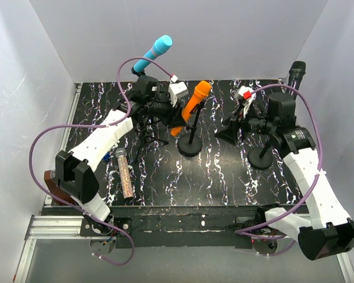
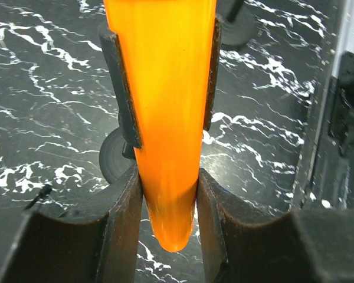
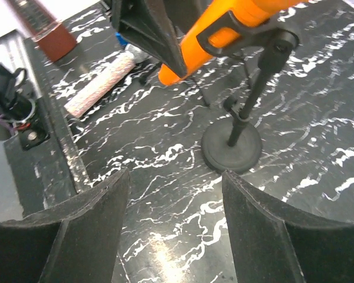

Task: Remove the microphone from the stand

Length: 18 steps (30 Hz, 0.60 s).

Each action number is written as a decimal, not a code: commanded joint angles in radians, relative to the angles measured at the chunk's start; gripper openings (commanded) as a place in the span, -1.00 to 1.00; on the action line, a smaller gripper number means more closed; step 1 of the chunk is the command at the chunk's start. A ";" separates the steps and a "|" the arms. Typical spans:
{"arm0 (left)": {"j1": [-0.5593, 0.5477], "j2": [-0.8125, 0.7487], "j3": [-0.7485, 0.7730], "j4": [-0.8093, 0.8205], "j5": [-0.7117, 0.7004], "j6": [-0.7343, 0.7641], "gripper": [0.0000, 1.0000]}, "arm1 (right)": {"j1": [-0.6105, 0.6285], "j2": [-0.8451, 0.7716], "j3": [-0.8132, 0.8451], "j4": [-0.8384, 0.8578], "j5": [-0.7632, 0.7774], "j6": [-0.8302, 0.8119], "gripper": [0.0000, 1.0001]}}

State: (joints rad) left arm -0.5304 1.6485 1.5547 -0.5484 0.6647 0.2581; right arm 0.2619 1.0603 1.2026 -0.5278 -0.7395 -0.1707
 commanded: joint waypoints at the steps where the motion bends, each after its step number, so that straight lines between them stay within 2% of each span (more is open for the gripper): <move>1: 0.017 -0.099 -0.005 -0.076 0.207 0.118 -0.74 | 0.002 0.024 -0.035 0.096 -0.181 -0.018 0.40; 5: 0.017 -0.134 -0.070 -0.070 0.199 0.155 -0.62 | 0.017 0.084 -0.037 0.207 -0.176 0.023 0.40; 8: 0.018 -0.154 -0.100 -0.065 0.178 0.155 -0.32 | 0.023 0.162 0.001 0.229 -0.199 0.010 0.39; 11: 0.018 -0.168 -0.111 -0.061 0.159 0.155 -0.13 | 0.036 0.219 0.021 0.267 -0.215 -0.004 0.39; 16: 0.018 -0.153 -0.026 -0.100 0.133 0.164 0.15 | 0.065 0.288 0.038 0.348 -0.242 -0.004 0.39; 18: 0.018 -0.135 0.057 -0.165 0.106 0.182 0.41 | 0.072 0.311 0.054 0.377 -0.254 0.010 0.40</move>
State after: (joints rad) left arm -0.5129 1.5352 1.4750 -0.6434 0.7849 0.4080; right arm 0.3164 1.3537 1.1839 -0.2783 -0.9333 -0.1680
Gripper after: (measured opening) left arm 0.612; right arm 0.697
